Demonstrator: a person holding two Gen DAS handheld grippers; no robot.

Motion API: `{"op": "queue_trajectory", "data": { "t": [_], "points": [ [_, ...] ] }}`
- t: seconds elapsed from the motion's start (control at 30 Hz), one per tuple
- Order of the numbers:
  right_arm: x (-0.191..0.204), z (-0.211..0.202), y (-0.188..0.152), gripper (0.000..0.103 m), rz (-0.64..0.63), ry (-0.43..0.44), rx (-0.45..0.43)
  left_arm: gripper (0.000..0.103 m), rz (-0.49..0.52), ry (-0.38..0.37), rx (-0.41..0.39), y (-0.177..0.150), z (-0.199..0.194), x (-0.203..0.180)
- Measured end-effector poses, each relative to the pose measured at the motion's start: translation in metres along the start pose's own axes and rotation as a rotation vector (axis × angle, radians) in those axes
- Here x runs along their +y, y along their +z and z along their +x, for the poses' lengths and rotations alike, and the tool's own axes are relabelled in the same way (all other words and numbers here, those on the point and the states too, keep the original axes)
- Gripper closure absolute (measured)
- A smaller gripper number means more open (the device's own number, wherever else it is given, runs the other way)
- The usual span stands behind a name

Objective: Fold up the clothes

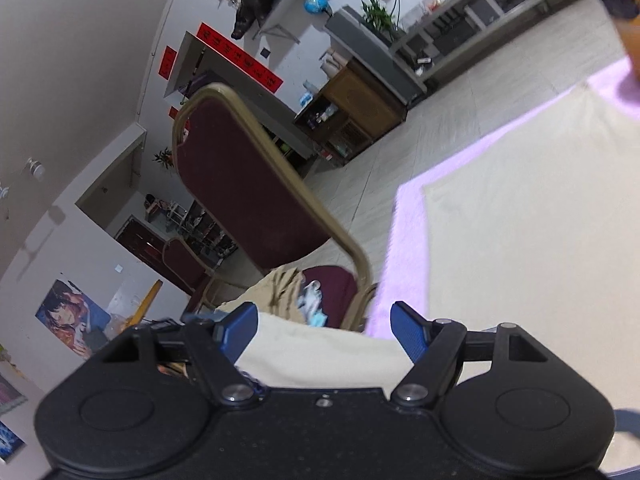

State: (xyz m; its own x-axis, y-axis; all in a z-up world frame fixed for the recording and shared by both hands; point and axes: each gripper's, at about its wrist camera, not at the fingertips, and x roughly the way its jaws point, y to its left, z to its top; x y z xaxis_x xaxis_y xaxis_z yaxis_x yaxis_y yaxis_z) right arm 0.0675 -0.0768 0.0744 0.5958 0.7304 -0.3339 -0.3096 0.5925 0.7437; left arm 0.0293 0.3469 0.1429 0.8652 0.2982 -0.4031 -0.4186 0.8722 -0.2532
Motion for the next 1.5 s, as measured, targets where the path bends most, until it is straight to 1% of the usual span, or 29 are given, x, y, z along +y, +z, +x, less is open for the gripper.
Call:
{"op": "queue_trajectory", "data": {
  "t": [0.1,0.2,0.3,0.43,0.53,0.63,0.67,0.7,0.73,0.8,0.83,0.87,0.93,0.97,1.0,1.07,1.1,1.17,1.23,1.27,1.3,1.33,1.37,1.47,1.5],
  "points": [
    [-0.025,-0.038,0.009,0.030,0.001,-0.037,-0.029,0.101,0.137,-0.051,-0.063,-0.006,-0.036,-0.059],
    [-0.064,-0.079,0.019,0.027,0.047,-0.090,-0.085,0.101,0.245,-0.096,-0.106,-0.024,-0.065,-0.122],
    [-0.110,-0.117,0.026,0.027,0.123,-0.140,-0.146,0.101,0.324,-0.126,-0.127,-0.049,-0.087,-0.182],
    [-0.162,-0.154,0.024,0.027,0.245,-0.192,-0.232,0.101,0.431,-0.171,-0.154,-0.093,-0.099,-0.263],
    [-0.183,-0.176,0.026,0.027,0.309,-0.176,-0.280,0.101,0.482,-0.234,-0.124,-0.135,-0.097,-0.311],
    [-0.191,-0.192,0.032,0.027,0.283,-0.196,-0.336,0.100,0.546,-0.300,-0.054,-0.184,-0.096,-0.361],
    [-0.194,-0.196,0.033,0.026,0.276,-0.211,-0.352,0.093,0.583,-0.306,-0.021,-0.203,-0.095,-0.376],
    [-0.198,-0.200,0.035,0.026,0.276,-0.224,-0.364,0.082,0.622,-0.320,0.030,-0.219,-0.095,-0.386],
    [-0.203,-0.203,0.036,0.026,0.288,-0.235,-0.368,0.081,0.661,-0.337,0.086,-0.234,-0.095,-0.395],
    [-0.212,-0.207,0.038,0.026,0.313,-0.249,-0.371,0.075,0.707,-0.389,0.167,-0.250,-0.100,-0.392],
    [-0.214,-0.207,0.038,0.026,0.317,-0.255,-0.366,0.074,0.718,-0.412,0.187,-0.252,-0.102,-0.381],
    [-0.215,-0.207,0.038,0.026,0.312,-0.263,-0.357,0.069,0.719,-0.417,0.199,-0.249,-0.102,-0.366],
    [-0.217,-0.205,0.038,0.026,0.298,-0.280,-0.335,0.068,0.713,-0.417,0.224,-0.240,-0.098,-0.336],
    [-0.215,-0.201,0.038,0.026,0.283,-0.291,-0.318,0.068,0.699,-0.403,0.239,-0.234,-0.091,-0.319],
    [-0.212,-0.197,0.037,0.026,0.267,-0.301,-0.296,0.068,0.680,-0.374,0.250,-0.229,-0.080,-0.301],
    [-0.207,-0.183,0.035,0.026,0.233,-0.325,-0.238,0.069,0.637,-0.271,0.259,-0.223,-0.060,-0.265],
    [-0.204,-0.175,0.033,0.026,0.216,-0.343,-0.205,0.074,0.610,-0.211,0.265,-0.220,-0.051,-0.250],
    [-0.198,-0.158,0.029,0.027,0.178,-0.398,-0.131,0.081,0.528,-0.117,0.293,-0.216,-0.032,-0.219],
    [-0.194,-0.135,0.027,0.038,0.133,-0.467,-0.052,0.081,0.445,-0.039,0.330,-0.216,-0.014,-0.196],
    [-0.194,-0.123,0.028,0.052,0.115,-0.493,-0.013,0.082,0.419,0.000,0.352,-0.218,-0.007,-0.188],
    [-0.194,-0.111,0.028,0.056,0.097,-0.520,0.026,0.083,0.406,0.032,0.379,-0.220,-0.002,-0.181],
    [-0.194,-0.100,0.029,0.056,0.076,-0.545,0.059,0.084,0.406,0.049,0.407,-0.224,0.003,-0.175],
    [-0.195,-0.090,0.030,0.056,0.048,-0.571,0.081,0.084,0.420,0.061,0.437,-0.230,0.012,-0.177],
    [-0.201,-0.059,0.035,0.056,-0.100,-0.679,0.127,0.084,0.461,0.099,0.512,-0.244,0.031,-0.179],
    [-0.204,-0.051,0.035,0.056,-0.133,-0.693,0.146,0.084,0.466,0.107,0.537,-0.249,0.034,-0.178]
  ]
}}
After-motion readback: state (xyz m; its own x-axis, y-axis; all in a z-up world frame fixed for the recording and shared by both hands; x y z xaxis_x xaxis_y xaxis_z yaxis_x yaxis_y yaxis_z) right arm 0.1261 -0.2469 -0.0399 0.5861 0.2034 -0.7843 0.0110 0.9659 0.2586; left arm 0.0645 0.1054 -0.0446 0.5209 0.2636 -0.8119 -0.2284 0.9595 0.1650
